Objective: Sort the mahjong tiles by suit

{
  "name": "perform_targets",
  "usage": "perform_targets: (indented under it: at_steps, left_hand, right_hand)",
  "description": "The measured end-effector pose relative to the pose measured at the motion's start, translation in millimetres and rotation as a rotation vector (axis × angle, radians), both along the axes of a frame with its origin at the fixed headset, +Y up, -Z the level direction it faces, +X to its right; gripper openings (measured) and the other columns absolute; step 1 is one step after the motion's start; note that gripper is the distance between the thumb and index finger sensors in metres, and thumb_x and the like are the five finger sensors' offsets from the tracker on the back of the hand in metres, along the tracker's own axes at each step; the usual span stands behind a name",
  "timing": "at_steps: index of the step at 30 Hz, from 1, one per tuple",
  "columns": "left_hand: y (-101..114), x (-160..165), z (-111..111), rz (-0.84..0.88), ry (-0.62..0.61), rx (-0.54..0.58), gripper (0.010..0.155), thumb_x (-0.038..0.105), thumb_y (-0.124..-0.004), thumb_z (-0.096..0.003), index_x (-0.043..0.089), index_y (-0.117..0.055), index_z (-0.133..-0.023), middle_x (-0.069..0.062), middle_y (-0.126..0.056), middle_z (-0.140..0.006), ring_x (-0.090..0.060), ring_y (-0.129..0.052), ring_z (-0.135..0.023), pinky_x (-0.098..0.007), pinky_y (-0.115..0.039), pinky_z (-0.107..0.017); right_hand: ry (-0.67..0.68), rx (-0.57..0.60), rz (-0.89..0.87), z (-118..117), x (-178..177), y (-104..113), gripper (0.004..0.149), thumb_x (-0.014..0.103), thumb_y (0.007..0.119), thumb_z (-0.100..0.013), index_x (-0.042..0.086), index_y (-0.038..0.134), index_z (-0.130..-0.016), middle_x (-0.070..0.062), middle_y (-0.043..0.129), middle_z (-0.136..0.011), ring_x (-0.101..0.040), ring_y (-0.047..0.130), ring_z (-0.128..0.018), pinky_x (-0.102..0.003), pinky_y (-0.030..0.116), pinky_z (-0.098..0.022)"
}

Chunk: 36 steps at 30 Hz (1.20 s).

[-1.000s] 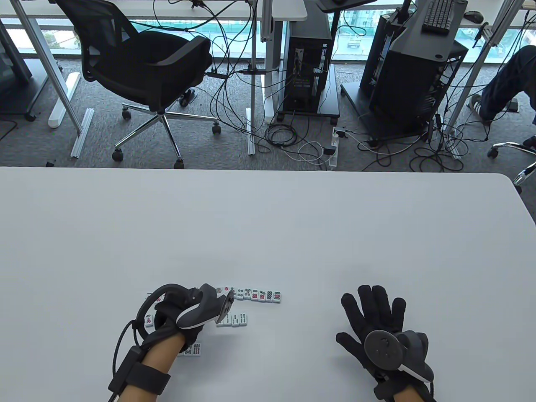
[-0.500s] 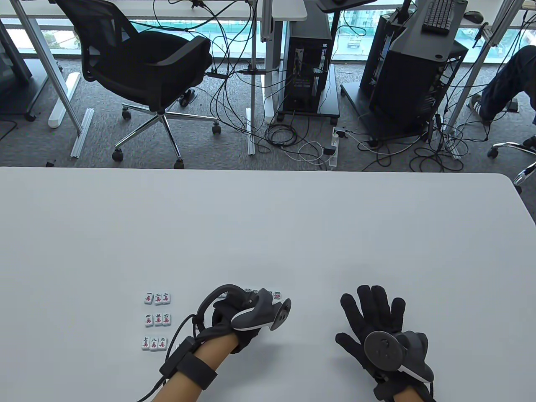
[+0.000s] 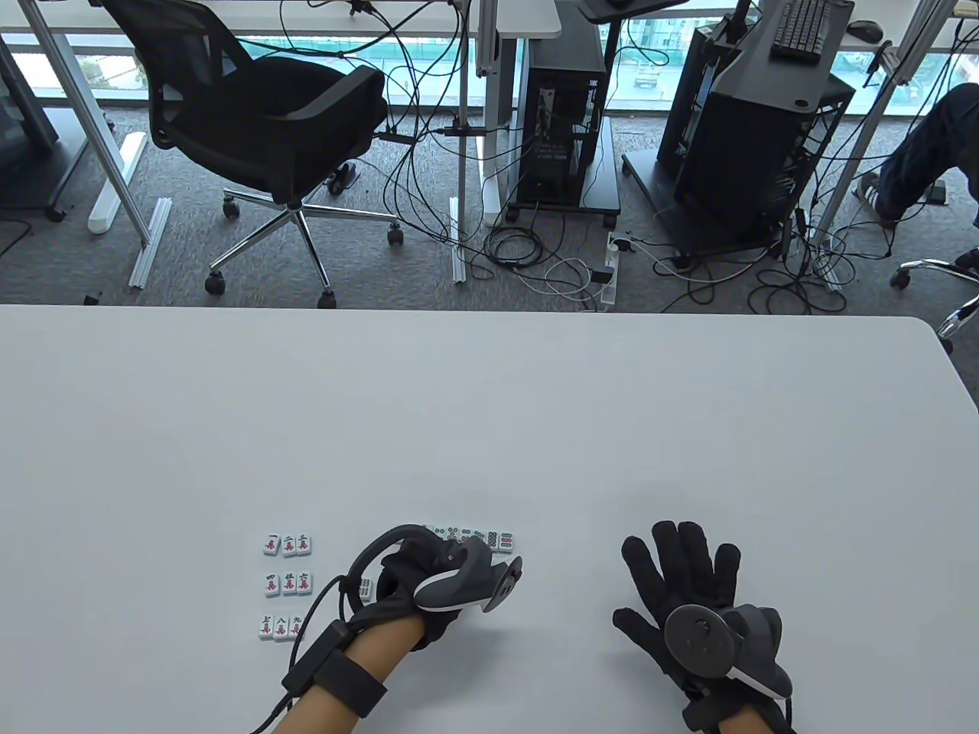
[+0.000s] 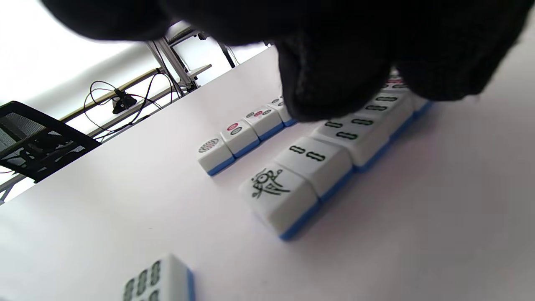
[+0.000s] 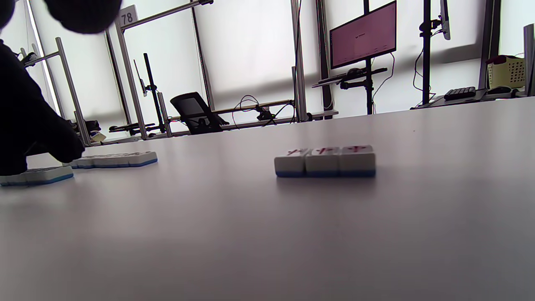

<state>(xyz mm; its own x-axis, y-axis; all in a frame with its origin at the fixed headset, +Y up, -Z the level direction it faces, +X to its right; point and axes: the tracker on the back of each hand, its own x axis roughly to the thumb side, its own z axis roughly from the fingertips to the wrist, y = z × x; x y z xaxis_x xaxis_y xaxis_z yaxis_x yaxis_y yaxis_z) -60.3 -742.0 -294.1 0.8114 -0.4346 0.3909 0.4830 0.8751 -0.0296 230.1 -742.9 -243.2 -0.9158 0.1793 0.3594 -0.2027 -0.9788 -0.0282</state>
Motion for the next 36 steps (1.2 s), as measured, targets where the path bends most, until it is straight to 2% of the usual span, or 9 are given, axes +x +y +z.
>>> perform_targets:
  at_steps: [4, 9, 17, 23, 26, 31, 36]
  left_hand:
    - [7.6, -32.1, 1.5, -0.026, 0.078, -0.015, 0.063, 0.055, -0.088, -0.0269, 0.024, -0.085, -0.081, 0.017, -0.101, -0.039, -0.004, -0.093, -0.01, -0.034, -0.087, -0.023]
    - [7.3, -71.7, 0.6, -0.029, 0.198, -0.059, 0.064, 0.054, -0.089, -0.0267, 0.024, -0.084, -0.083, 0.017, -0.101, -0.04, -0.004, -0.094, -0.011, -0.034, -0.087, -0.024]
    - [-18.2, -85.8, 1.4, -0.025, 0.216, -0.124, 0.065, 0.054, -0.089, -0.0273, 0.024, -0.081, -0.085, 0.017, -0.1, -0.043, -0.004, -0.094, -0.013, -0.034, -0.087, -0.026]
    - [-16.2, -81.0, -2.0, -0.052, 0.204, -0.116, 0.061, 0.052, -0.087, -0.029, 0.02, -0.085, -0.08, 0.017, -0.101, -0.041, -0.005, -0.094, -0.012, -0.035, -0.087, -0.025]
    - [-0.7, -71.7, -6.6, 0.01, 0.222, -0.064, 0.061, 0.054, -0.087, -0.0295, 0.019, -0.085, -0.079, 0.017, -0.101, -0.041, -0.004, -0.094, -0.011, -0.034, -0.087, -0.024]
    - [21.9, -30.4, -8.8, 0.168, 0.16, -0.041, 0.061, 0.055, -0.086, -0.0296, 0.018, -0.086, -0.079, 0.016, -0.101, -0.039, -0.004, -0.093, -0.009, -0.034, -0.087, -0.023]
    - [17.2, 16.8, -8.8, 0.126, 0.053, -0.049, 0.061, 0.055, -0.086, -0.0296, 0.018, -0.086, -0.079, 0.017, -0.101, -0.039, -0.004, -0.093, -0.008, -0.034, -0.087, -0.022]
  right_hand:
    - [-0.004, -0.004, 0.006, -0.4, 0.4, -0.8, 0.078, 0.063, 0.057, -0.051, 0.035, 0.015, -0.11, -0.01, 0.005, -0.118, -0.039, -0.001, -0.104, -0.07, 0.008, -0.071]
    - [-0.007, -0.004, 0.007, -0.6, 0.6, -0.8, 0.078, 0.063, 0.057, -0.051, 0.035, 0.015, -0.11, -0.009, 0.005, -0.118, -0.039, -0.001, -0.104, -0.07, 0.008, -0.071]
    - [-0.01, -0.007, 0.014, -0.6, 0.6, -0.9, 0.078, 0.063, 0.057, -0.051, 0.035, 0.015, -0.11, -0.01, 0.005, -0.118, -0.039, -0.001, -0.104, -0.07, 0.008, -0.07]
    - [-0.009, -0.008, 0.011, -0.7, 0.5, -1.0, 0.078, 0.063, 0.057, -0.051, 0.035, 0.015, -0.11, -0.01, 0.006, -0.118, -0.039, -0.001, -0.104, -0.07, 0.008, -0.071]
    - [-0.008, -0.007, -0.002, -1.0, 0.6, -0.8, 0.078, 0.063, 0.057, -0.051, 0.035, 0.015, -0.11, -0.009, 0.005, -0.118, -0.039, -0.002, -0.104, -0.07, 0.007, -0.071]
    - [-0.005, -0.01, -0.001, -0.9, 0.3, -0.8, 0.078, 0.063, 0.057, -0.051, 0.035, 0.015, -0.11, -0.009, 0.005, -0.118, -0.039, -0.002, -0.104, -0.07, 0.007, -0.071]
    - [0.0, -0.003, -0.005, -0.4, 0.0, -0.3, 0.078, 0.062, 0.057, -0.051, 0.035, 0.015, -0.11, -0.009, 0.005, -0.118, -0.039, -0.002, -0.104, -0.07, 0.007, -0.071]
